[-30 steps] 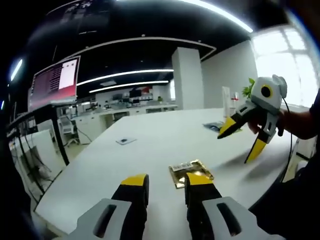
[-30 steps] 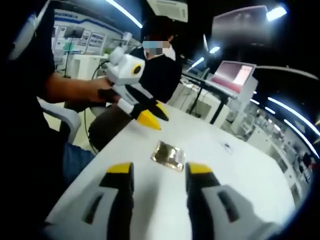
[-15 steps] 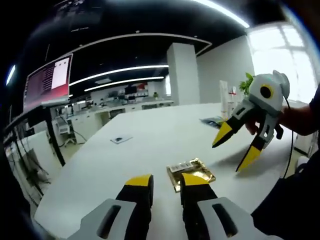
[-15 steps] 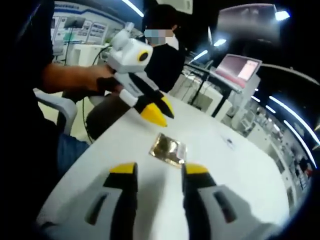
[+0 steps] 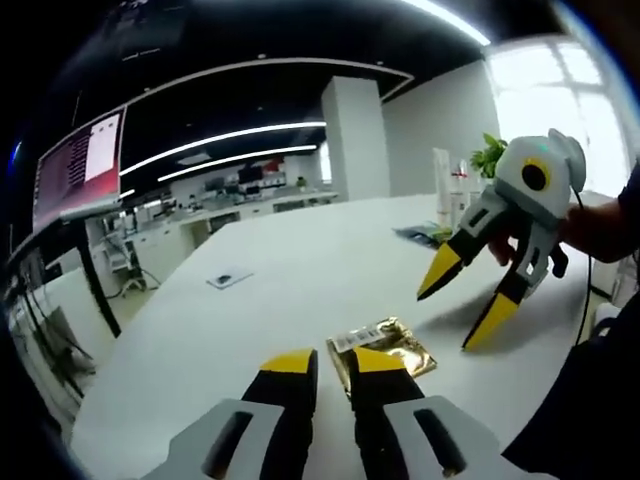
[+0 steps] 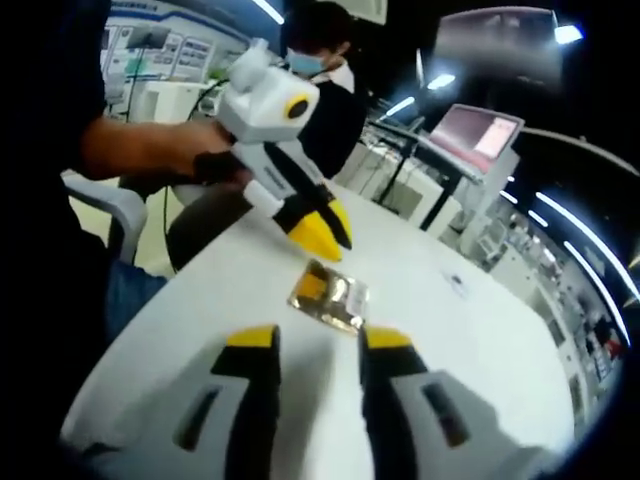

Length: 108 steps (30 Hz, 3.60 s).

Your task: Arrange the skincare products in the storage area until every visible bottle or jar stands upright without overlapping.

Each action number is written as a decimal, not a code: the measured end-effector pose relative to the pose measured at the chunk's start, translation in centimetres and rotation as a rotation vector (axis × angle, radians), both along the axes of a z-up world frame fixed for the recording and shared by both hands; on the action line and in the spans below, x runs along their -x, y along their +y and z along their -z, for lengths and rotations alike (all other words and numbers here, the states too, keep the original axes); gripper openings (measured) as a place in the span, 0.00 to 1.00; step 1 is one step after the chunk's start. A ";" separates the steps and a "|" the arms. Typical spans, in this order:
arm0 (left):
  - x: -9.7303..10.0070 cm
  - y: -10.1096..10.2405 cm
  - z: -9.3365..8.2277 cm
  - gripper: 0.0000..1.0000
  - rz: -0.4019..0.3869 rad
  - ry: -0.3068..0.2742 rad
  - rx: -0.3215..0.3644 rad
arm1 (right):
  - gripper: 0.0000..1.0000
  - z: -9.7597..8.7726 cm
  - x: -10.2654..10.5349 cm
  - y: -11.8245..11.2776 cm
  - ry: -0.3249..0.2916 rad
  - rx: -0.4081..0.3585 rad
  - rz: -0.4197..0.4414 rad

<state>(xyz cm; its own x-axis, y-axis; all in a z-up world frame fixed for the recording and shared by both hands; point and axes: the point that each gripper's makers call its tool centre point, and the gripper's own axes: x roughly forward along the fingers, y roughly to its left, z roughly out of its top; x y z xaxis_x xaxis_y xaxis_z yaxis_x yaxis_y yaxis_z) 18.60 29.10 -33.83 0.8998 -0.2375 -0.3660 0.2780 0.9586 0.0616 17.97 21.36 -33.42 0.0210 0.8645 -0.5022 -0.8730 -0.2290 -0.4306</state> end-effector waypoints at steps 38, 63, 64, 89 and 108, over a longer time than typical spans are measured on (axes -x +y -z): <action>-0.3 -1.6 1.7 0.00 0.069 0.123 -0.008 | 0.20 0.0 1.0 2.7 -0.381 0.017 -0.189; -0.2 -1.9 1.7 0.00 0.078 0.131 0.013 | 0.23 0.0 1.9 3.1 -0.497 0.236 -0.381; -0.2 -2.0 1.7 0.00 0.079 0.131 0.013 | 0.23 0.0 2.0 3.2 -0.494 0.238 -0.385; -0.3 -1.8 1.7 0.00 0.084 0.124 0.044 | 0.02 0.1 0.8 4.2 -0.614 0.156 -0.323; -1.1 0.1 -2.3 0.12 0.072 -0.021 0.007 | 0.00 -2.1 -0.8 3.3 -0.484 0.040 -0.223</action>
